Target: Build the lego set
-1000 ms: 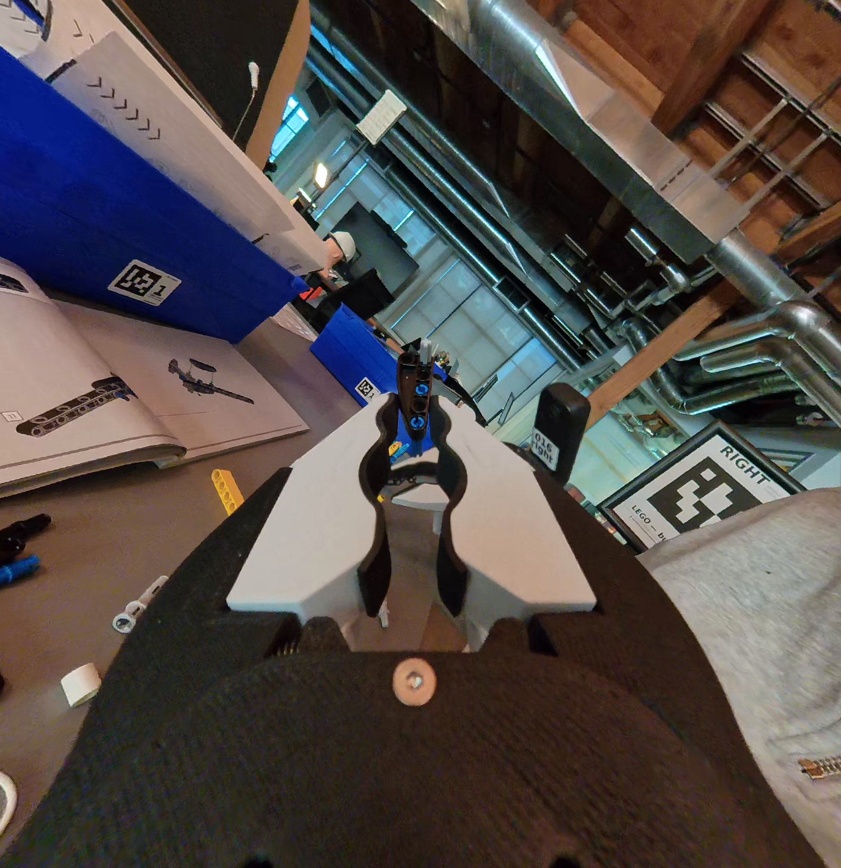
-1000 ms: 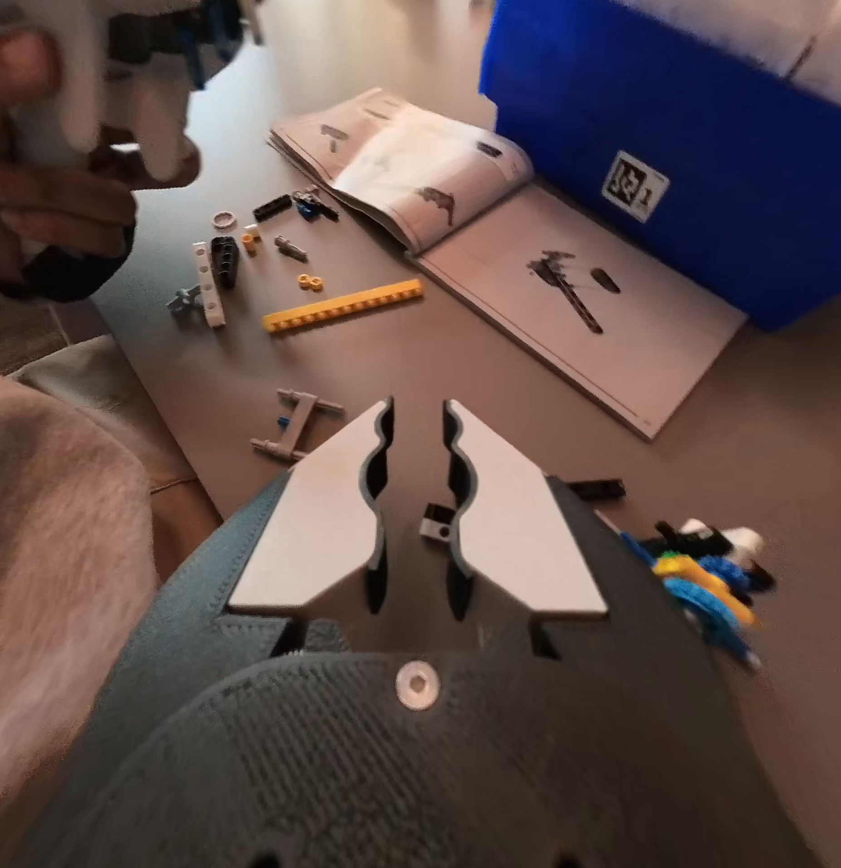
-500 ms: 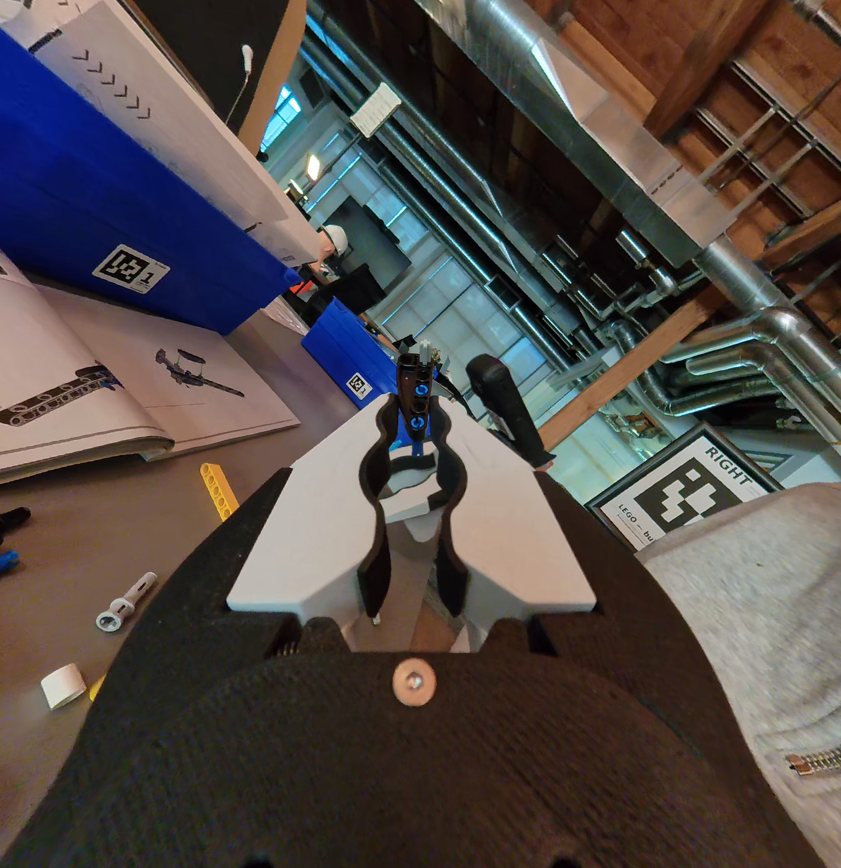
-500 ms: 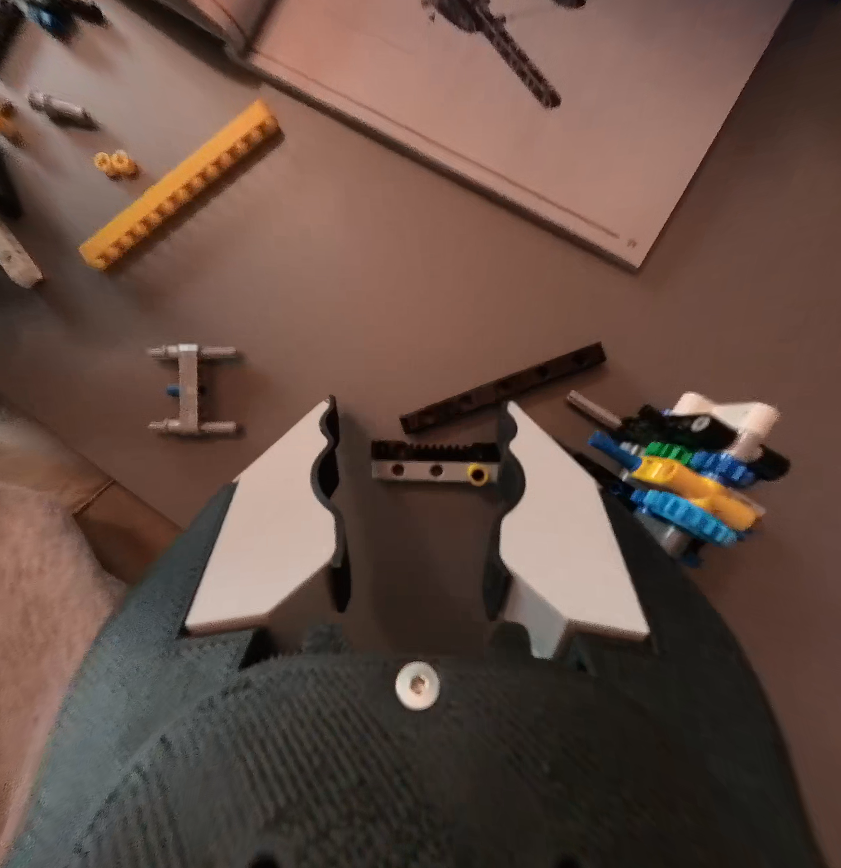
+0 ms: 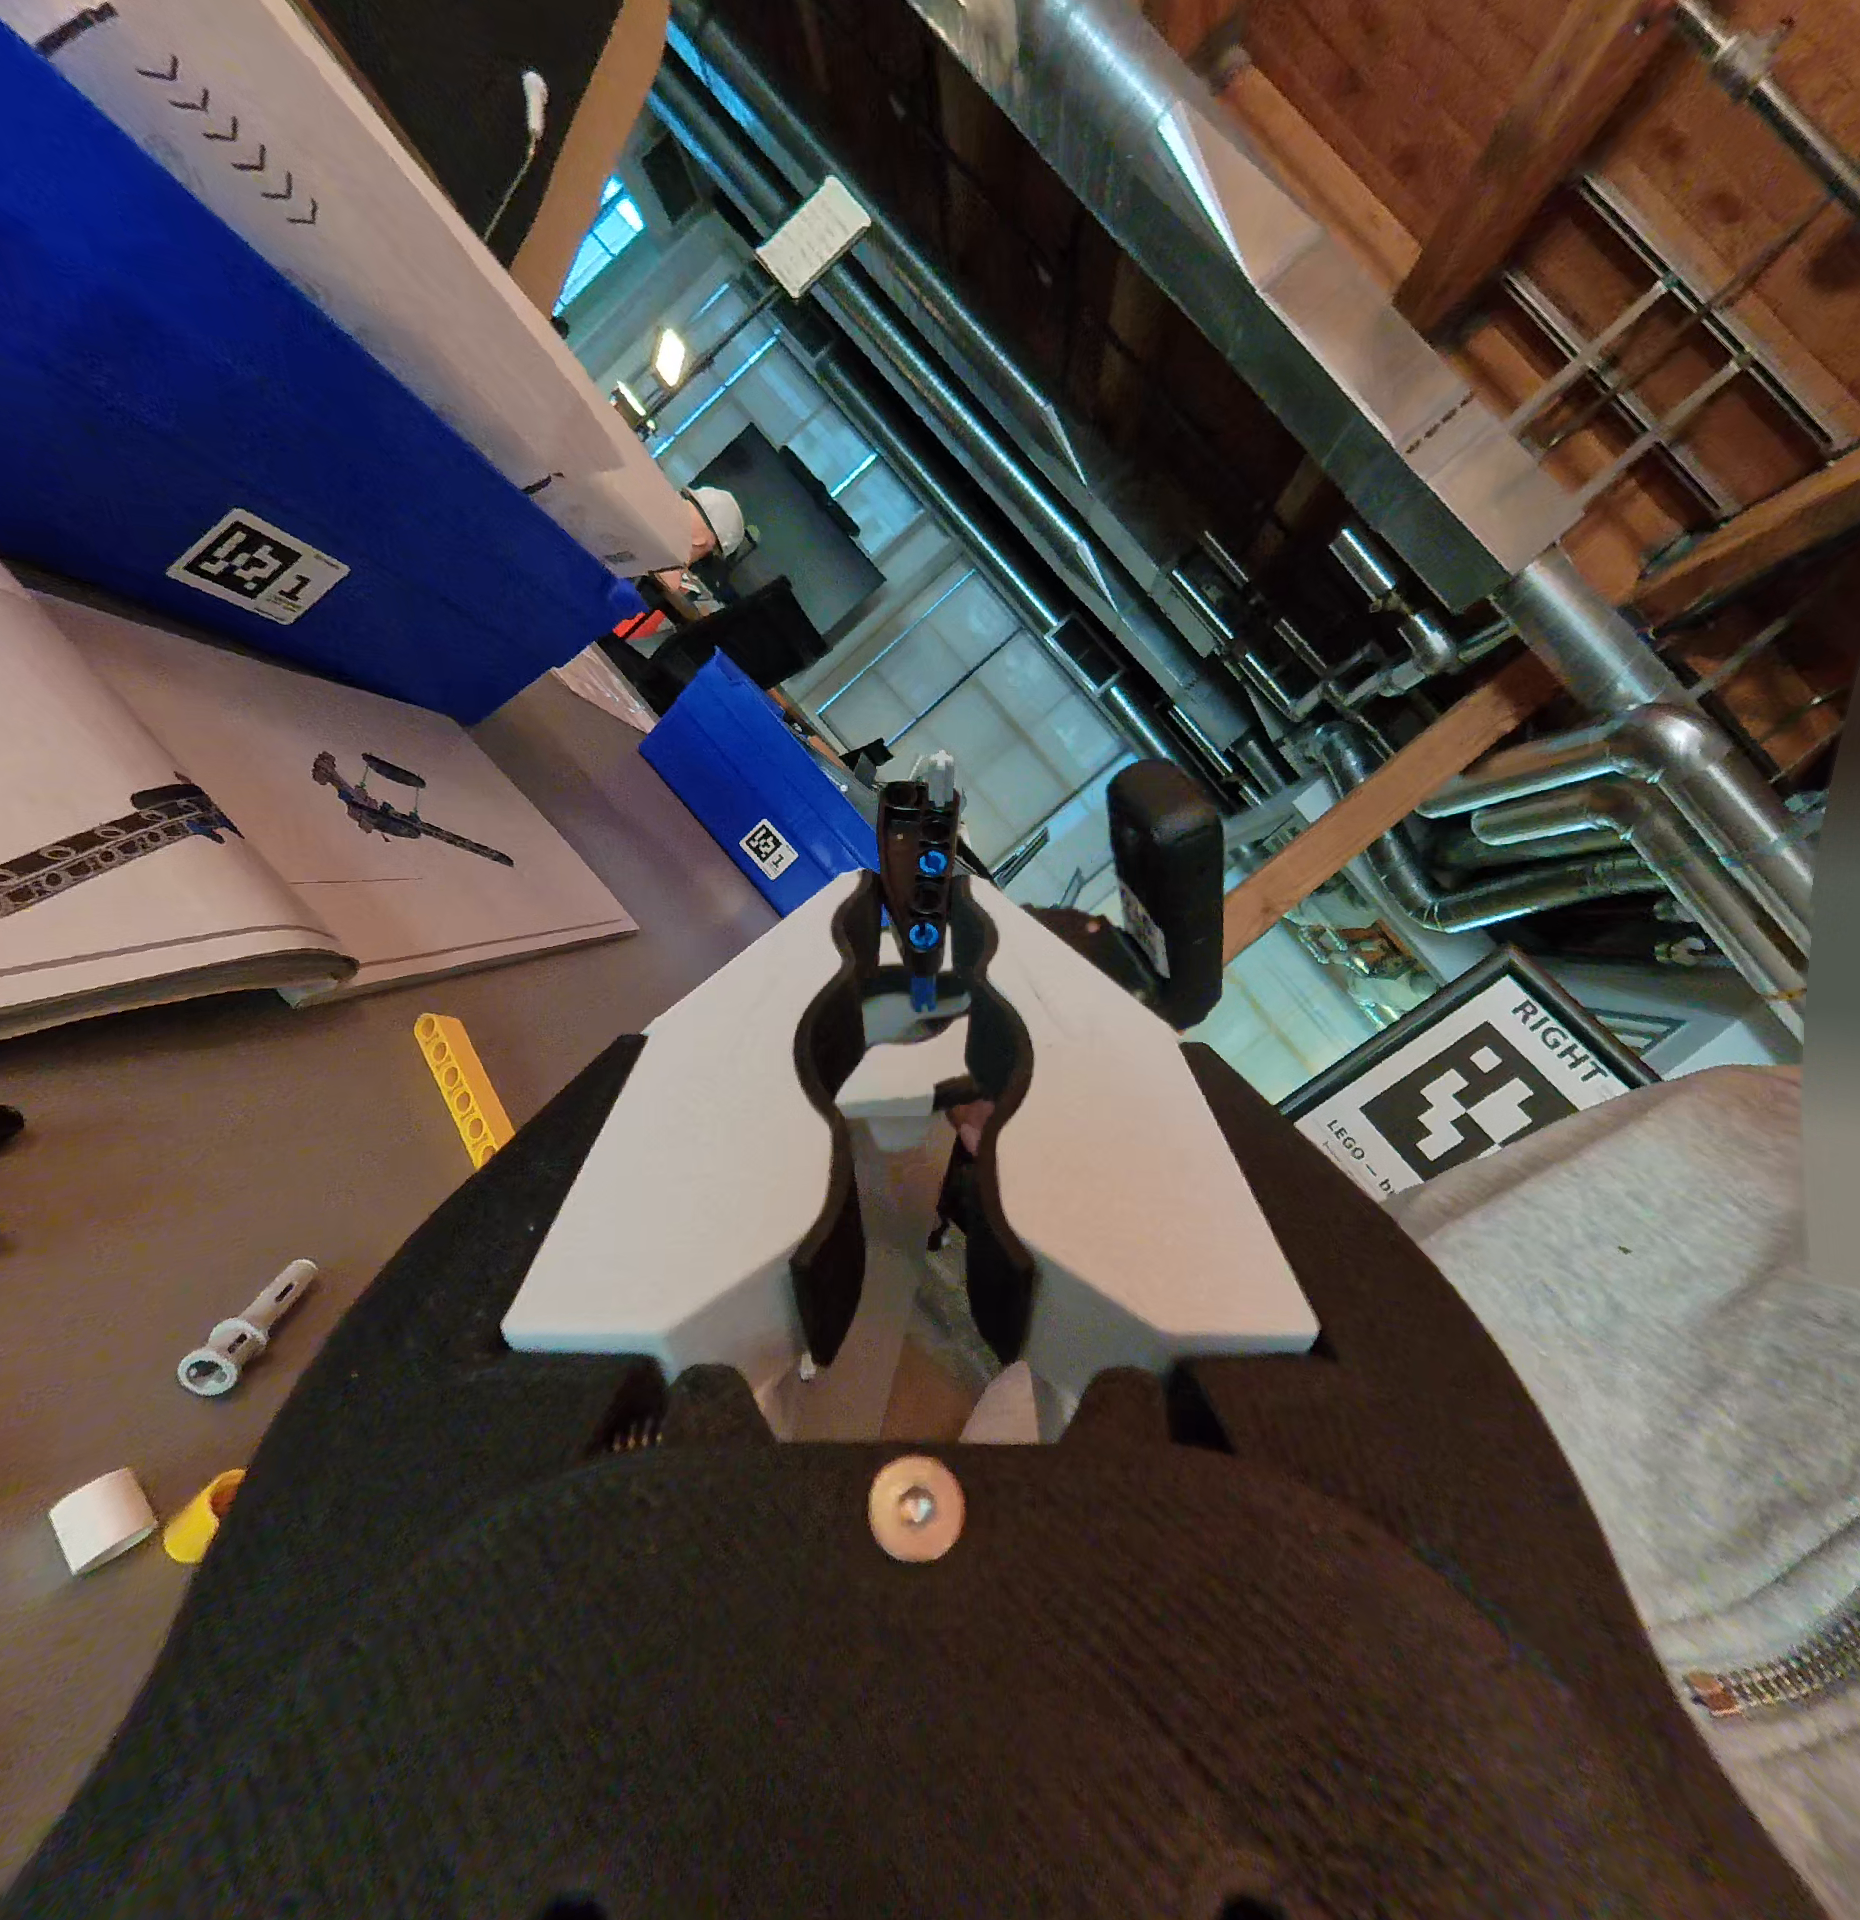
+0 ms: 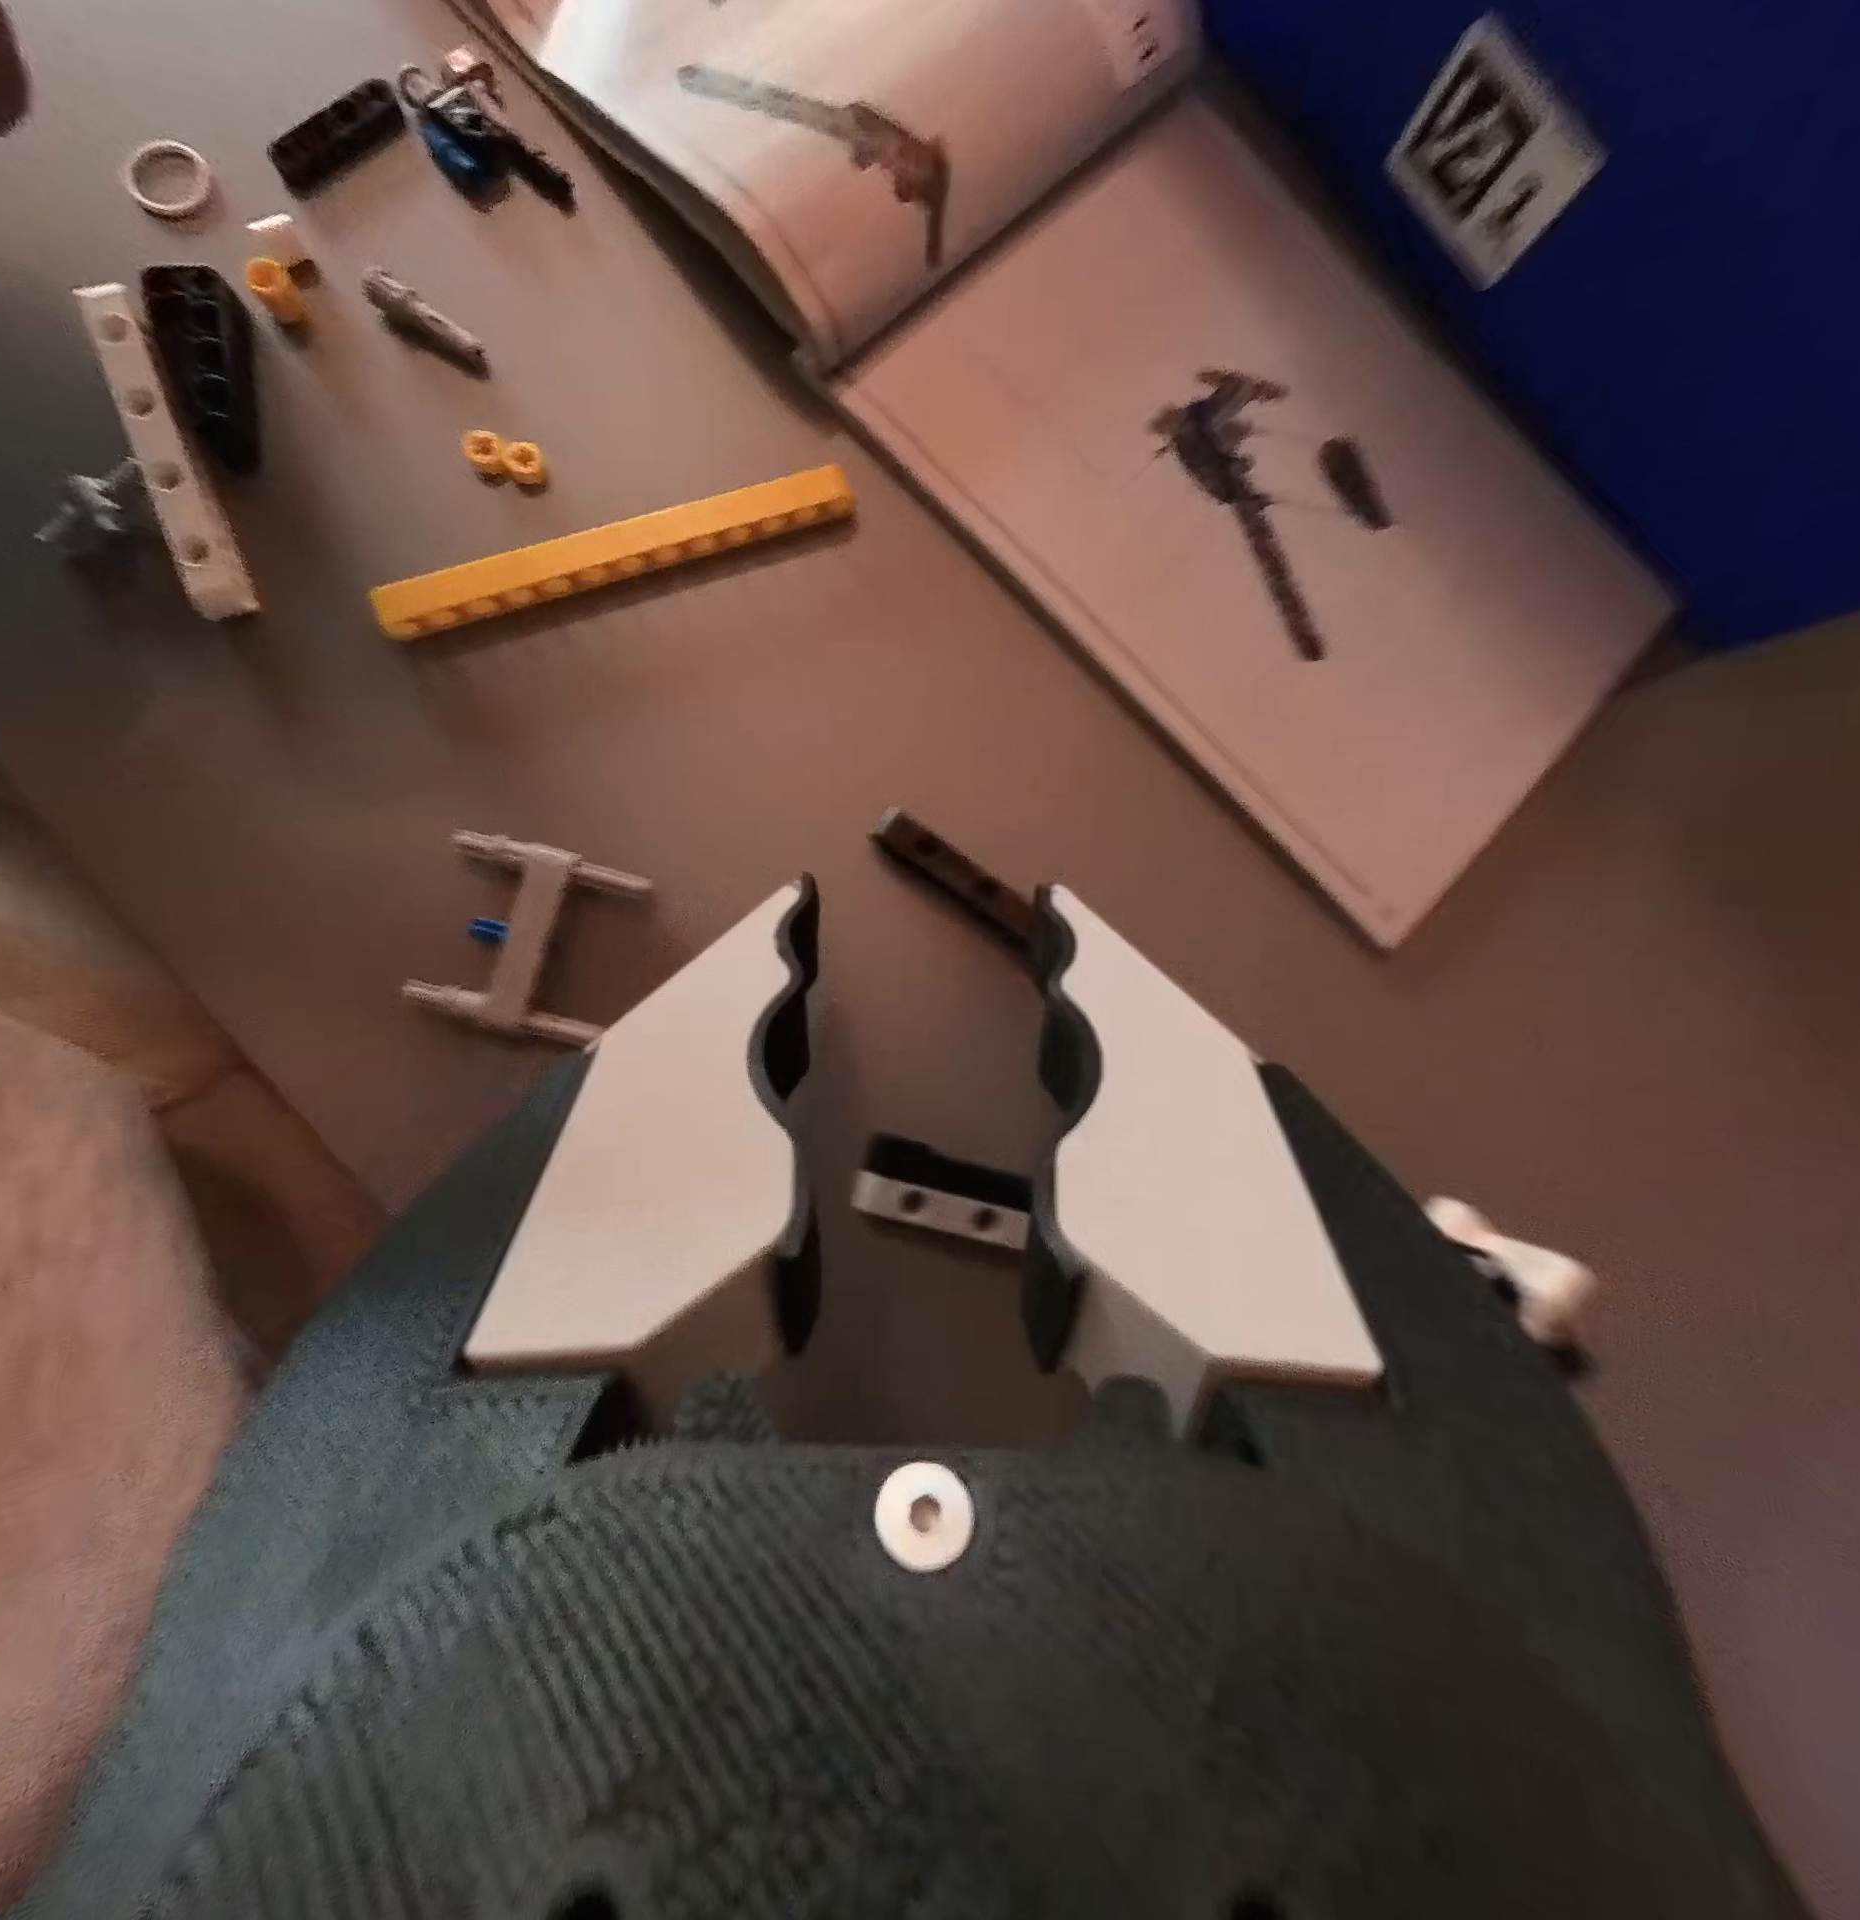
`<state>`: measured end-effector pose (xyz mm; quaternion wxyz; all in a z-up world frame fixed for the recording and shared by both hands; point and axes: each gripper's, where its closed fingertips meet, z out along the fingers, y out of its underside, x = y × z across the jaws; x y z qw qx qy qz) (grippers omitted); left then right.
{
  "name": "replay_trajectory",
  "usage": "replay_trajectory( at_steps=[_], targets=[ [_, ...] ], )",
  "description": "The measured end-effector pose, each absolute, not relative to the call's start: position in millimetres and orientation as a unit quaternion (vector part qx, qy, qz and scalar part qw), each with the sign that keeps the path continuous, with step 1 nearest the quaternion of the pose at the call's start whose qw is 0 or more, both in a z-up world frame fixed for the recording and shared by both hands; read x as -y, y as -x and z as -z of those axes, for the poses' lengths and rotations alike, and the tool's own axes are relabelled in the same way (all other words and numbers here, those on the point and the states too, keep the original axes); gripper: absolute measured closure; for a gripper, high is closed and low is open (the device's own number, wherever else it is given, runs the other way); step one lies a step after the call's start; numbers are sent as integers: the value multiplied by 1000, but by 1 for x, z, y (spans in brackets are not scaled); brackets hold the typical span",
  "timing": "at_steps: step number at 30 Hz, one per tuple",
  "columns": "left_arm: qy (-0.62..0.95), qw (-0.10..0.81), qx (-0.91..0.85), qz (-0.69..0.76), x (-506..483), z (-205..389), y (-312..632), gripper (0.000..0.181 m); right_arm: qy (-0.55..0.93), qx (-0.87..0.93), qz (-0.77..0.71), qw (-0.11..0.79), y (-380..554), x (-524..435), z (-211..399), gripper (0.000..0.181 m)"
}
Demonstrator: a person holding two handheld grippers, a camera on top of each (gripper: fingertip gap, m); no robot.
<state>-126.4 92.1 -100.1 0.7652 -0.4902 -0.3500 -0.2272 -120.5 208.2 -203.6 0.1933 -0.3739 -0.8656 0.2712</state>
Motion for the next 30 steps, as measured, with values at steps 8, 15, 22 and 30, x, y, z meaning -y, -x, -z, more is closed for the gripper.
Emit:
replay_trajectory(
  at_steps=[8,15,22,30],
  targets=[
    [488,764,351,236,-94,101,125,172,304,922,-193,143,132,-238,220,135],
    [489,762,354,235,-94,102,127,172,253,940,-197,117,133,-217,225,174],
    [489,753,371,238,-93,109,131,172,284,897,-322,107,131,-185,194,174],
    [490,752,374,234,-92,109,132,172,208,915,-168,302,143,-197,218,174]
  ],
)
